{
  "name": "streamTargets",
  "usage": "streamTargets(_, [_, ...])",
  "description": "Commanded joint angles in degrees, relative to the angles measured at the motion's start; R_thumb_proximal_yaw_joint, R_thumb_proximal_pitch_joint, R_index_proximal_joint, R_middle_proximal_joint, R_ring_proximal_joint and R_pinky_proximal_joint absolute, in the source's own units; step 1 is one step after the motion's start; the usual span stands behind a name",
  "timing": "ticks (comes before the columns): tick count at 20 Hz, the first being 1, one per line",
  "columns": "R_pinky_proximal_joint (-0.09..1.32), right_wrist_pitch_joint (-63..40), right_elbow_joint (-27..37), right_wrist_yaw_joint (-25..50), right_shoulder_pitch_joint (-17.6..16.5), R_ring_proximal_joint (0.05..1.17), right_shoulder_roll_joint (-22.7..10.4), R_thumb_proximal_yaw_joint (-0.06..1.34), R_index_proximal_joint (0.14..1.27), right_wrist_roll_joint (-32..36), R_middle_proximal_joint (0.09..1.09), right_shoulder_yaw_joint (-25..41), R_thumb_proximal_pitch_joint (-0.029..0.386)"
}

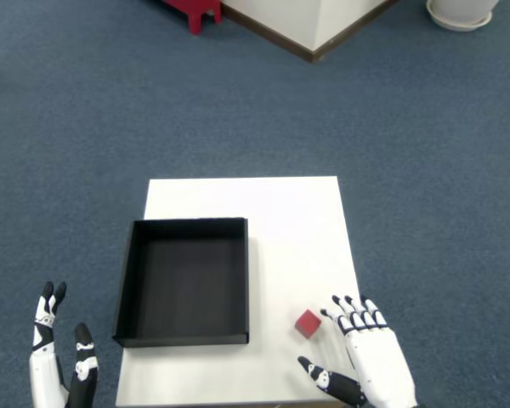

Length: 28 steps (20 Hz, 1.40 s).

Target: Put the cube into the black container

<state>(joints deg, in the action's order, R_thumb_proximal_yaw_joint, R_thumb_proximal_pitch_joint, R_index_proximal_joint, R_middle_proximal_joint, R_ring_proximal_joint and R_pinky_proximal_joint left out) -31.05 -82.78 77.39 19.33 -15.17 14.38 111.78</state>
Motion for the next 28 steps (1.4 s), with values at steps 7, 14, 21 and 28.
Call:
streamTargets(7, [-0.01,0.5,-0.2,0.2,2.7,0.21,-0.3,0.42,0.38,2.5,0.18,-1.8,-0.013])
streamTargets(14, [-0.01,1.7,-0.1,-2.1,2.9,0.21,0.2,0.43,0.39,3.1,0.18,-2.2,-0.013])
streamTargets(21, [-0.01,2.5,-0.1,-3.7,2.7,0.20,0.5,0.42,0.39,3.3,0.18,-2.2,-0.012])
streamTargets(28, [-0.02,2.4,0.0,-5.8,2.1,0.19,0.2,0.42,0.41,4.0,0.18,-2.7,-0.010])
